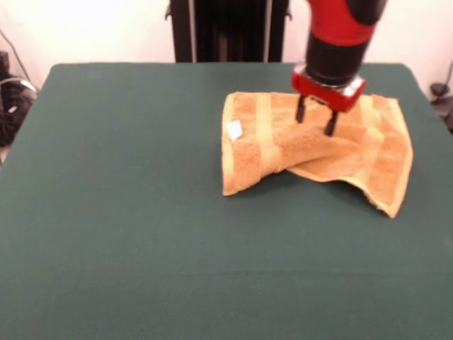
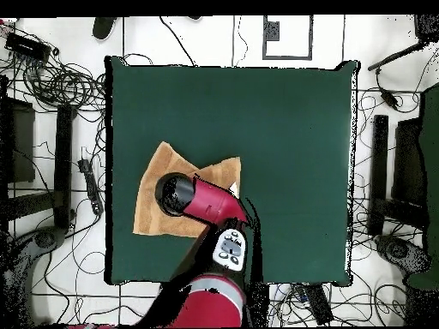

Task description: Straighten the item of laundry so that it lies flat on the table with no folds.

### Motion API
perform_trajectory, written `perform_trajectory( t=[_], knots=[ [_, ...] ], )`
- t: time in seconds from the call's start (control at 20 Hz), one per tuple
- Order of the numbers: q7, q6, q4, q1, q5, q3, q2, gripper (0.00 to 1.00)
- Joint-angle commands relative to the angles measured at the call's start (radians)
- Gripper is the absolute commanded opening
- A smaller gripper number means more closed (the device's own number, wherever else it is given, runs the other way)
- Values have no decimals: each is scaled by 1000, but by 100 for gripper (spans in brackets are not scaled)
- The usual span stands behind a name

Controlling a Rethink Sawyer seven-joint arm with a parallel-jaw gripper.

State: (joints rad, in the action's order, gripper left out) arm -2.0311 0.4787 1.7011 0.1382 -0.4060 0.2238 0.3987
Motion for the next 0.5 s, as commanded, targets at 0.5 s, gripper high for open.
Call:
perform_trajectory(
  t=[0.5],
  knots=[
    [4,-206,-45,-175,263,-76,-163,100]
  ],
)
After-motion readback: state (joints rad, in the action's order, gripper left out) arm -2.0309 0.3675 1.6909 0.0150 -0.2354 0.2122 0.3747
